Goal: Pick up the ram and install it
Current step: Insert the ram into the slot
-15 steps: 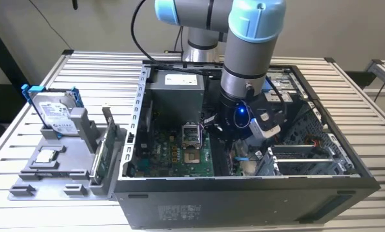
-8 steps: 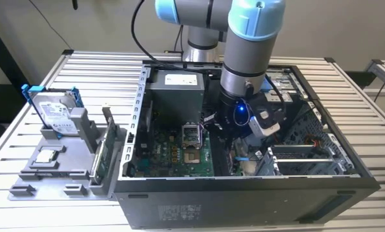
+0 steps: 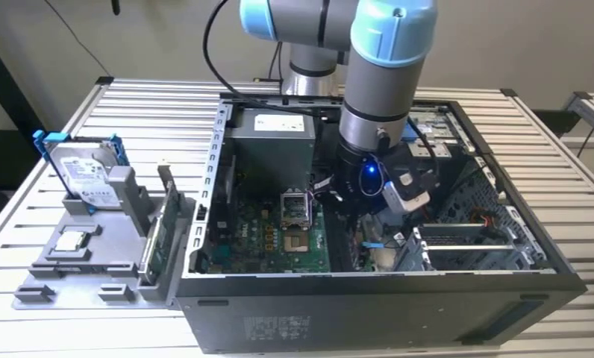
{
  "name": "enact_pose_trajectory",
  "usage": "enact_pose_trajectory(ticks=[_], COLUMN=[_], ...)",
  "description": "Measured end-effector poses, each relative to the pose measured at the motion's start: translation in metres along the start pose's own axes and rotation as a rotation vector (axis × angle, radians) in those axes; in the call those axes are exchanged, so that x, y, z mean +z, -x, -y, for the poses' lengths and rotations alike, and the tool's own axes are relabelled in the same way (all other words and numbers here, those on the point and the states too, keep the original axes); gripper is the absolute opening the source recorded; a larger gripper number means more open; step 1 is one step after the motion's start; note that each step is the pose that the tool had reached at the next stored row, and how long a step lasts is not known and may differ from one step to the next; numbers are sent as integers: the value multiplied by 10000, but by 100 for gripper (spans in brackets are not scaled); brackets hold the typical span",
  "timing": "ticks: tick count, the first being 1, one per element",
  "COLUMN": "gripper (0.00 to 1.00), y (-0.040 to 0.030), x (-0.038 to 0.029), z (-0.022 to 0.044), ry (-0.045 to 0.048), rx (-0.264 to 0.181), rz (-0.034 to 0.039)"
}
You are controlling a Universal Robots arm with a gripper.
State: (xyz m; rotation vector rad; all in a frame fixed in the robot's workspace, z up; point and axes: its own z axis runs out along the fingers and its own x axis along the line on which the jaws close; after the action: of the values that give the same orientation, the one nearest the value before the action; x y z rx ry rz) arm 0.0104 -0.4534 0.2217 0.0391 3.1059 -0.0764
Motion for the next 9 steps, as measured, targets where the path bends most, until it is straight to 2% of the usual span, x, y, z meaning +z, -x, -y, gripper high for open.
enact_pose_trajectory(ticks=[9], gripper=[14], y=[0], x=[14], z=[-1], ry=[1], rx=[0], rz=[0])
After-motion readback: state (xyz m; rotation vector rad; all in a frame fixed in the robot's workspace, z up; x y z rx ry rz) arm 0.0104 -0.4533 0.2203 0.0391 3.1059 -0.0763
